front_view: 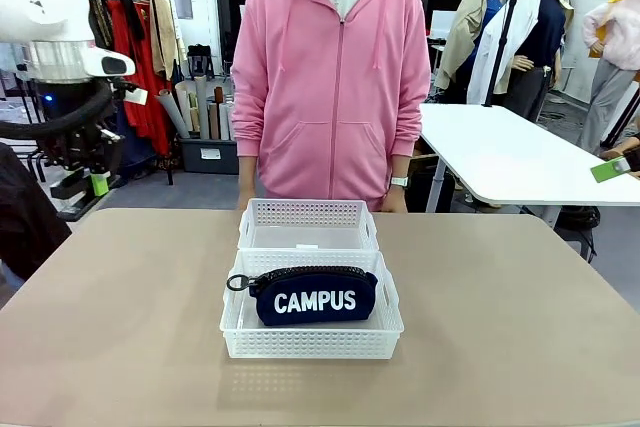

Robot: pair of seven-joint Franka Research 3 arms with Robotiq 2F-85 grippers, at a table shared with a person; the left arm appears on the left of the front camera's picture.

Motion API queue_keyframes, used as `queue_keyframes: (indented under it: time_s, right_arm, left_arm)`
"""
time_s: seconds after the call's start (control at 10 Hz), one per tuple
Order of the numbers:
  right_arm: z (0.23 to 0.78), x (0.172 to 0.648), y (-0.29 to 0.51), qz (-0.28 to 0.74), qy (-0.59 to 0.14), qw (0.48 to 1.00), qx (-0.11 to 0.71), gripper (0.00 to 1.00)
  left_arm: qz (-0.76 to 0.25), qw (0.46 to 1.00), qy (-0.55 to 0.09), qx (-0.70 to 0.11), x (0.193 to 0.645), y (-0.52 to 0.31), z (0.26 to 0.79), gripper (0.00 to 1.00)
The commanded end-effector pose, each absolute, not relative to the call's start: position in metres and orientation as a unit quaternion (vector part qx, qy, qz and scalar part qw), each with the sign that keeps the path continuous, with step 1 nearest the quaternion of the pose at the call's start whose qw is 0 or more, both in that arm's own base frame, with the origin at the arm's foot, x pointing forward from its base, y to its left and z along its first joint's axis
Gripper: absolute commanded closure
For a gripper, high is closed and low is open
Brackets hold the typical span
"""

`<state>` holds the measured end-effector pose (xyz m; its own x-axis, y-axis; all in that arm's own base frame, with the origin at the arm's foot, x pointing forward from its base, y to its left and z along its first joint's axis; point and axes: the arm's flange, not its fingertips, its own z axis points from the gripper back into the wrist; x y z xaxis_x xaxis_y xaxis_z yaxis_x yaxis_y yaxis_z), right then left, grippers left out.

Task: Distribute items into two baskets.
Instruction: Pick up the Stapler that the person points to, then place the picked Stapler into the Organizing basket as instructed by the person.

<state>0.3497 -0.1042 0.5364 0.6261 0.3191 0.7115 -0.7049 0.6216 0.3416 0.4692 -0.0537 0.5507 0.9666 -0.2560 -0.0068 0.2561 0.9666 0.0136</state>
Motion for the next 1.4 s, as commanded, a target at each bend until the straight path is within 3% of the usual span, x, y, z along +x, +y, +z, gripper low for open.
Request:
queue_keyframes:
  time_s: [0.0, 1.3]
  right_arm:
    - [0.5374, 0.3493, -0.1033, 0.306, -0.314, 0.841, 0.317, 0.00]
    - [0.5374, 0.3493, -0.1033, 0.306, -0.314, 0.841, 0.317, 0.00]
  left_arm:
    - [-0.167, 0.986, 0.022, 0.008, 0.4764, -0.0432, 0.5629, 1.00]
    - [-0.165, 0.986, 0.024, 0.011, 0.4746, -0.0473, 0.5573, 1.00]
